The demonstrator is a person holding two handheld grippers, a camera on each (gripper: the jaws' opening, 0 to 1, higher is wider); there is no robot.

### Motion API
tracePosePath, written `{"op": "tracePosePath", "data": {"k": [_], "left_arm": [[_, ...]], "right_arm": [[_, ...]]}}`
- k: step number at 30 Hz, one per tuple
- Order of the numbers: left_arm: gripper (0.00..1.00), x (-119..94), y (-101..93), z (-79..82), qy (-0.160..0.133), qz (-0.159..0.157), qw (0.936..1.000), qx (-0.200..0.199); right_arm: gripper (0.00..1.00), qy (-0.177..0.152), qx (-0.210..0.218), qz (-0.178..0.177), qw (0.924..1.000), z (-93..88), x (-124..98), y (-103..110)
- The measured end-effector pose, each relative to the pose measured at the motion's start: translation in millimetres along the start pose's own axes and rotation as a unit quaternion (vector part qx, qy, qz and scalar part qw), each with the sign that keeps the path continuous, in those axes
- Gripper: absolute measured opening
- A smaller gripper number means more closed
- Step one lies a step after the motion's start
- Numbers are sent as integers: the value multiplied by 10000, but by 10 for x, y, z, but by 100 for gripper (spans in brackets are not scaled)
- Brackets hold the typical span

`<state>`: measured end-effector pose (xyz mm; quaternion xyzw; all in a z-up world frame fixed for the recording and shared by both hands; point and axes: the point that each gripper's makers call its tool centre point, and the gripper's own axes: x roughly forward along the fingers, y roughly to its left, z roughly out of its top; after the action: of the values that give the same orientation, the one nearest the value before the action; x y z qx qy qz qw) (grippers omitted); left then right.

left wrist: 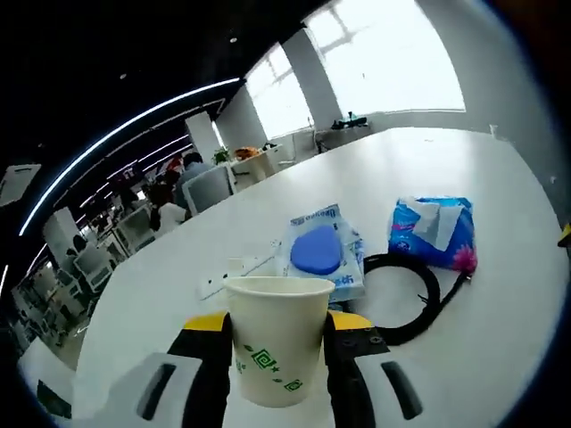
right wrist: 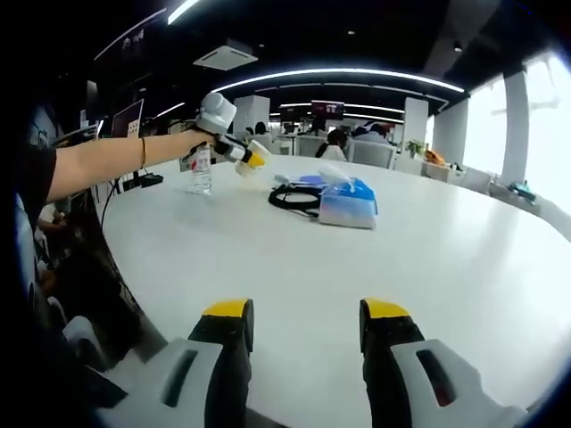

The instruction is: Arrange the tabletop items into an orderly group along one side of the table until the central work area is clear of visible clutter.

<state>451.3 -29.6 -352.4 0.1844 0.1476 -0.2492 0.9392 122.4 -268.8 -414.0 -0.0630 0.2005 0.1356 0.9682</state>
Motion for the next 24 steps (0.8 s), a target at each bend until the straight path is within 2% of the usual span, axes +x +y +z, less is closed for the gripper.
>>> {"op": "tracePosePath", "data": {"k": [4, 14, 19, 21, 24], "left_arm": [[40, -68, 23, 35, -221, 3, 9996, -196], [40, -227, -56, 61, -568, 105, 9983, -26], [40, -354, -79, 106, -923, 236, 9950, -299], [40, -367, -102, 85, -959, 208, 9947, -321], [40, -384, -63, 27, -900, 334, 9949, -318]], "right_arm": [[46, -3, -29, 24, 10000, 10, -3, 13], [45, -11, -92, 89, 9999, 35, -4, 41], [45, -8, -130, 108, 9999, 55, -1, 43], [45, -11, -158, 142, 9998, 62, 3, 65], [45, -19, -173, 182, 9997, 70, 3, 90]]}}
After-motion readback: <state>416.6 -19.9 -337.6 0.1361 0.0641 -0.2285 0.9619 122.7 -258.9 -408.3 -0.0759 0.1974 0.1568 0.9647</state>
